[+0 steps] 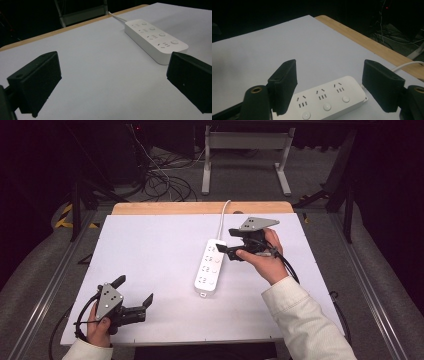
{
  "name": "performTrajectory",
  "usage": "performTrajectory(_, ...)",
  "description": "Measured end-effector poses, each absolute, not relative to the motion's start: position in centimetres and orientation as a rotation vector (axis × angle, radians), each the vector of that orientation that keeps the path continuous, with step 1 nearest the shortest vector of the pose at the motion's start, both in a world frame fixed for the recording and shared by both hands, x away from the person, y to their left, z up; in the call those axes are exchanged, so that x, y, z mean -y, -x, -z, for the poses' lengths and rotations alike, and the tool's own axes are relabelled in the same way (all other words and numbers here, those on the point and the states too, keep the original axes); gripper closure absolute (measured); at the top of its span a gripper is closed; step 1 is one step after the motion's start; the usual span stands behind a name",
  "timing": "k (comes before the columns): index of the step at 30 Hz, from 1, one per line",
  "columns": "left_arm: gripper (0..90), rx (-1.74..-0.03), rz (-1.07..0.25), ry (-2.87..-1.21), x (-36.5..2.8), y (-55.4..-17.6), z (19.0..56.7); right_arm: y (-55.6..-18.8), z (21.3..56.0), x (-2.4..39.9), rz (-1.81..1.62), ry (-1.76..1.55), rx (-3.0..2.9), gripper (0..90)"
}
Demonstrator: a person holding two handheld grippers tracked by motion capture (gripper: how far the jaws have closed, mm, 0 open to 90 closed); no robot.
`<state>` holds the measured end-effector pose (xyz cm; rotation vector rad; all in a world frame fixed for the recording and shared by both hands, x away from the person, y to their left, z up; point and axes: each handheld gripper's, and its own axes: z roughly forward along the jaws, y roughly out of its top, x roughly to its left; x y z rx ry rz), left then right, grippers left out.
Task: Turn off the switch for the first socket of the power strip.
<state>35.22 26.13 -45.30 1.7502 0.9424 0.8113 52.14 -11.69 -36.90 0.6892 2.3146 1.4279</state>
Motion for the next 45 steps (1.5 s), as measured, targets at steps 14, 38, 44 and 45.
performTrajectory(14, 0.0, -0.942, -0.814, -1.753, -26.0, -35.2, 45.3, -48.9, 36.7, 14.6, -1.483, -0.673, -2.263, 22.4)
performTrajectory(38, 0.0, -0.936, -0.817, -1.758, -25.9, -35.0, 45.2, -44.9, 41.3, 20.3, -1.523, -0.675, -2.254, 18.6)
performTrajectory(44, 0.0, -0.929, -0.809, -1.76, -25.8, -34.9, 45.2, -44.1, 42.9, 21.4, -1.528, -0.717, -2.246, 18.1)
performTrajectory(45, 0.0, -0.928, -0.808, -1.761, -25.8, -34.9, 45.2, -44.1, 43.2, 21.6, -1.526, -0.727, -2.247, 18.1)
